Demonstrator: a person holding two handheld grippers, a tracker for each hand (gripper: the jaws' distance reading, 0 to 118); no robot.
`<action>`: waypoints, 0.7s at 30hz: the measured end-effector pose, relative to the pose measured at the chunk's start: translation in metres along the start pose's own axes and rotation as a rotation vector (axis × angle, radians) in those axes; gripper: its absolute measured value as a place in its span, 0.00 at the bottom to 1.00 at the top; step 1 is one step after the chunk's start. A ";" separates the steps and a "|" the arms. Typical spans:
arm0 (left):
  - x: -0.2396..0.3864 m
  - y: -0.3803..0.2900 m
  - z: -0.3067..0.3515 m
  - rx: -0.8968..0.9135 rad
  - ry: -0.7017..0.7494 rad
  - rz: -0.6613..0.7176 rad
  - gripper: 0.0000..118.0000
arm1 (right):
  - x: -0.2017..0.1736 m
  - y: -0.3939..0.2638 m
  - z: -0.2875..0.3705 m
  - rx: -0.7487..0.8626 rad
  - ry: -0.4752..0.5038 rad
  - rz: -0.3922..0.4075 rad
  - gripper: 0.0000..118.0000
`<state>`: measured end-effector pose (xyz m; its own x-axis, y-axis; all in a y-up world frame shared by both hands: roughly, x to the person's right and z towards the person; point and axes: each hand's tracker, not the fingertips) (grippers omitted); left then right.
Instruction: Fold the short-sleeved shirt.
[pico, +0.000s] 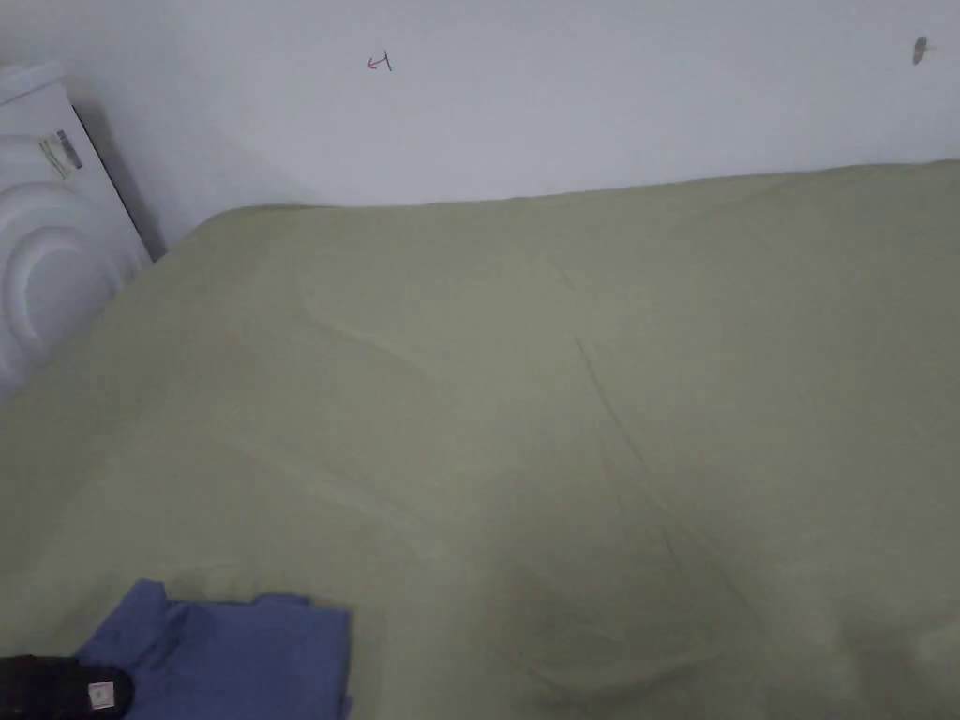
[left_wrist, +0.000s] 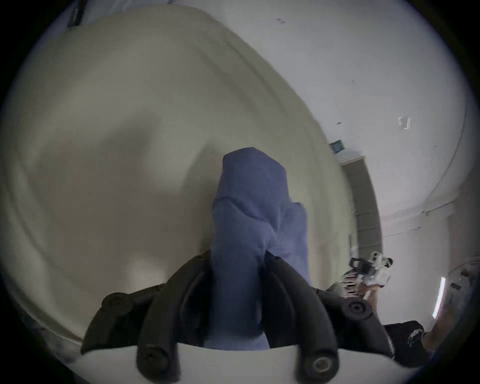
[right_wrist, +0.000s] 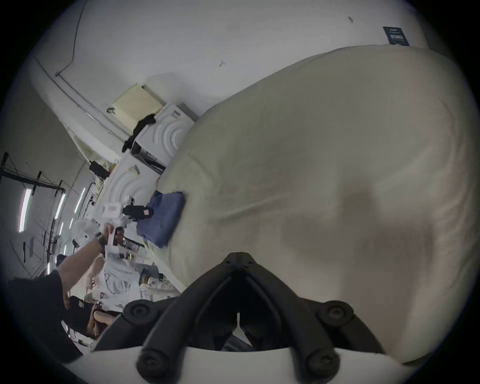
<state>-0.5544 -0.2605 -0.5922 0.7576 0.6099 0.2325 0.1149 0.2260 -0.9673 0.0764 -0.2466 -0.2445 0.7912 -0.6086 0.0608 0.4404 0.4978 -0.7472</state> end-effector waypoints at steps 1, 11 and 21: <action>-0.014 0.002 0.006 0.007 0.033 0.013 0.25 | -0.005 -0.002 -0.005 -0.007 0.000 0.003 0.01; -0.001 -0.018 0.072 0.198 0.141 -0.026 0.49 | -0.041 -0.002 0.006 -0.048 0.035 0.082 0.01; 0.277 -0.119 0.102 0.697 0.385 -0.382 0.05 | -0.048 0.022 0.144 0.279 -0.276 0.324 0.01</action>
<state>-0.4233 -0.0413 -0.4025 0.9257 0.1279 0.3559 0.0819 0.8508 -0.5190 0.1092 -0.1170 -0.1682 0.9720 -0.2283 0.0556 0.2203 0.8030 -0.5538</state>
